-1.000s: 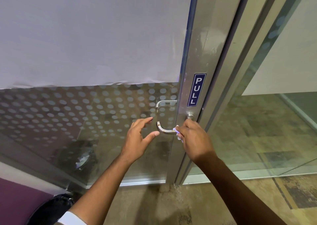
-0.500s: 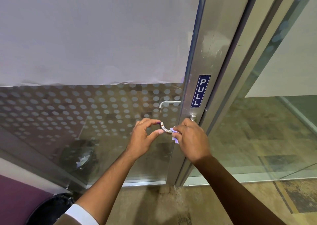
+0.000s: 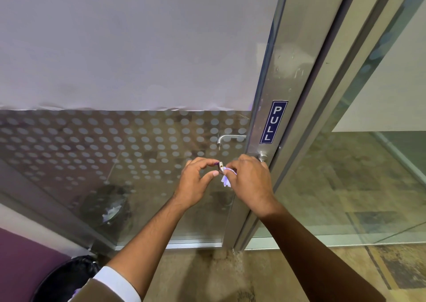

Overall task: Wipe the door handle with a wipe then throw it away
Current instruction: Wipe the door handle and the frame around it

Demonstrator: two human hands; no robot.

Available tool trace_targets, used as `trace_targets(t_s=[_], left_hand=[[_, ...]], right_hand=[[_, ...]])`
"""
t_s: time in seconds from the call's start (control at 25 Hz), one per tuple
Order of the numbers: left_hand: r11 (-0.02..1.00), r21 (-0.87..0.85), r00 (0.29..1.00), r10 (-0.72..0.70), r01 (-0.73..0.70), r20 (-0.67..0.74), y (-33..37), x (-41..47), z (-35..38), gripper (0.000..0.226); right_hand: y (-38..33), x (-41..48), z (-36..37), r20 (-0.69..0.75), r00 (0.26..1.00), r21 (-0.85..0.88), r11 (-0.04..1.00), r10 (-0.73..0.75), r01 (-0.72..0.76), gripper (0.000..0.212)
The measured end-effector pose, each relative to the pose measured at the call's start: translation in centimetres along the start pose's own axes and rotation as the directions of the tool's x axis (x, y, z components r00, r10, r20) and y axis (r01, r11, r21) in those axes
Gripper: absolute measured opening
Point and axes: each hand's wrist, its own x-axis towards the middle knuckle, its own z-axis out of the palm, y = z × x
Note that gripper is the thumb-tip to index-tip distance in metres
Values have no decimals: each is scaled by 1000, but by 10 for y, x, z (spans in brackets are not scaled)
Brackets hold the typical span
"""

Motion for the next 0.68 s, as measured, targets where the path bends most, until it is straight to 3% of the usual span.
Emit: trace_targets(t_s=[0.16,0.44,0.68], left_hand=[[1000,-15,1000,3,-3,-6,1,-1,1,27],[1000,6,1000,-8,8,5,2,4,-1,30],[1000,16,1000,-20,20,14,-2,6,-1,35]], right_hand=[[-11,12,-1,18,998,83,994,65,-66,16],[-1,-11,1,-15,996,-183,979,-91,87,11],[-10,2,1,-3,999,-142,989,-44,43,18]])
